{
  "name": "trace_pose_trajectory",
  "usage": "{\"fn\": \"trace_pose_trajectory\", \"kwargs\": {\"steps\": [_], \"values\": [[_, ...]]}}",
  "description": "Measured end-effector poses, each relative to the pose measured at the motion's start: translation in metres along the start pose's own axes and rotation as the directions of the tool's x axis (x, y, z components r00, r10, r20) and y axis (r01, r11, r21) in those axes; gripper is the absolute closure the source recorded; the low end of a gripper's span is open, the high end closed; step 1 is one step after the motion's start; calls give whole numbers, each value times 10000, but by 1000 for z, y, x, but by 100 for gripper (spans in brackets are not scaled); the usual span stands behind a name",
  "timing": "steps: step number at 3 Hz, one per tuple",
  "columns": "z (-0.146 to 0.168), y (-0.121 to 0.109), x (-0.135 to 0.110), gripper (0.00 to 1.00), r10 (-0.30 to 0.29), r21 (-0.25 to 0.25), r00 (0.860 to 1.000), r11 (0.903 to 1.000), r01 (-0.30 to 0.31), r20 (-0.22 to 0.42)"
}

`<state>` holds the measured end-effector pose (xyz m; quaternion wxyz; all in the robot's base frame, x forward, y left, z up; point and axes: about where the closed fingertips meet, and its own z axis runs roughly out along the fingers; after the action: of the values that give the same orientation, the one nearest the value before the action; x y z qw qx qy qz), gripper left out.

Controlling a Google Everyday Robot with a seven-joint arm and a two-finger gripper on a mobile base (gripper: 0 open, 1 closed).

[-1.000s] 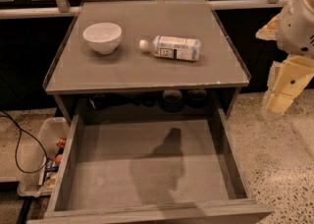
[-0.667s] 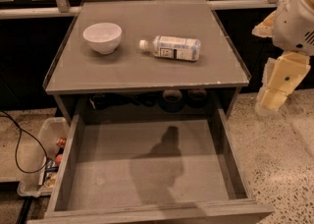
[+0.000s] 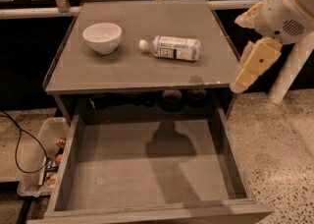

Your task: Place blue plastic bottle into top drawer

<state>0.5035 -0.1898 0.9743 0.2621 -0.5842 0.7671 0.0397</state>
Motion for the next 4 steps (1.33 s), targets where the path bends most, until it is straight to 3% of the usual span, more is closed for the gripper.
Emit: {"fn": "trace_pose_trajectory", "kwargs": {"steps": [1,2,3,4], "values": [[24,-31,-26,0,278,-86,9951,9996,-271,952],[24,-31,-27,0,275,-81,9950,9996,-268,958],[34,-39,-35,0,71,147,9871,9998,-96,1599],[68,-60,-45,0,240,234,9785,9993,-294,2051]]}}
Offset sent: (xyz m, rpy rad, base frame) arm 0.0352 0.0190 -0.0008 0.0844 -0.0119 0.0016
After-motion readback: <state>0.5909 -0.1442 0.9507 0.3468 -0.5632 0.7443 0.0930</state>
